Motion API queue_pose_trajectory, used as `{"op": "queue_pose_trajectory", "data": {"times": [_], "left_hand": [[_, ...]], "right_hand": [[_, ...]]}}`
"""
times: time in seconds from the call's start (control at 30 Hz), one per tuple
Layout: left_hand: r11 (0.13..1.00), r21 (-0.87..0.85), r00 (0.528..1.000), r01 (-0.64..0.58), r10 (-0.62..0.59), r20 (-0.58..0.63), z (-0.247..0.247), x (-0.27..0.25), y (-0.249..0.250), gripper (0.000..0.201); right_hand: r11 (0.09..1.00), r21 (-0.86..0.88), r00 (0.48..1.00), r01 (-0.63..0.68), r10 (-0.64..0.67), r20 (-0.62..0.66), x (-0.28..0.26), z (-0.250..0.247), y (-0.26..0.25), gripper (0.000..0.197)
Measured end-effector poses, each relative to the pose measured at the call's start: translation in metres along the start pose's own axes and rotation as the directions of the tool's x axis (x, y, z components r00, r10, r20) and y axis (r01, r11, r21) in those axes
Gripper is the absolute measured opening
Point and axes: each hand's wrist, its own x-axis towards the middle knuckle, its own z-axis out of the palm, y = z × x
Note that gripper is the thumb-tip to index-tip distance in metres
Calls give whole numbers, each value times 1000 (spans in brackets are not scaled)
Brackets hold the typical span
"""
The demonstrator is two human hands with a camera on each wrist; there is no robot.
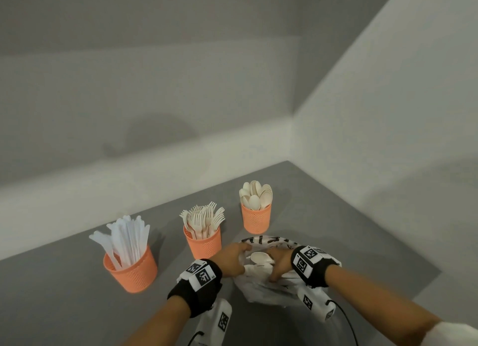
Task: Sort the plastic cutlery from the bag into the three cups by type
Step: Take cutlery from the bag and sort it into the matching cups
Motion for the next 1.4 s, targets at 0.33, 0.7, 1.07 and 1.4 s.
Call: {"op": "queue_pose_trajectory", "data": {"times": [0.33, 0.7, 1.07, 1.4], "left_hand": [[996, -80, 1000, 29, -28, 12, -9, 0, 4, 59], [977, -199, 997, 77, -71, 37, -3, 2, -2, 57], [975, -203, 996, 86, -78, 49, -5, 0, -1, 57], [977, -198, 996, 82, -74, 49, -7, 2, -7, 58]], "right_hand": [[994, 52, 993, 92, -89, -73, -4, 2, 1, 61], [969, -181, 965, 169, -200, -170, -10, 10, 5, 72], [993, -79, 977, 82, -96, -190, -2, 6, 7, 30], [985, -122, 978, 121, -140, -157, -8, 9, -6, 8]]}}
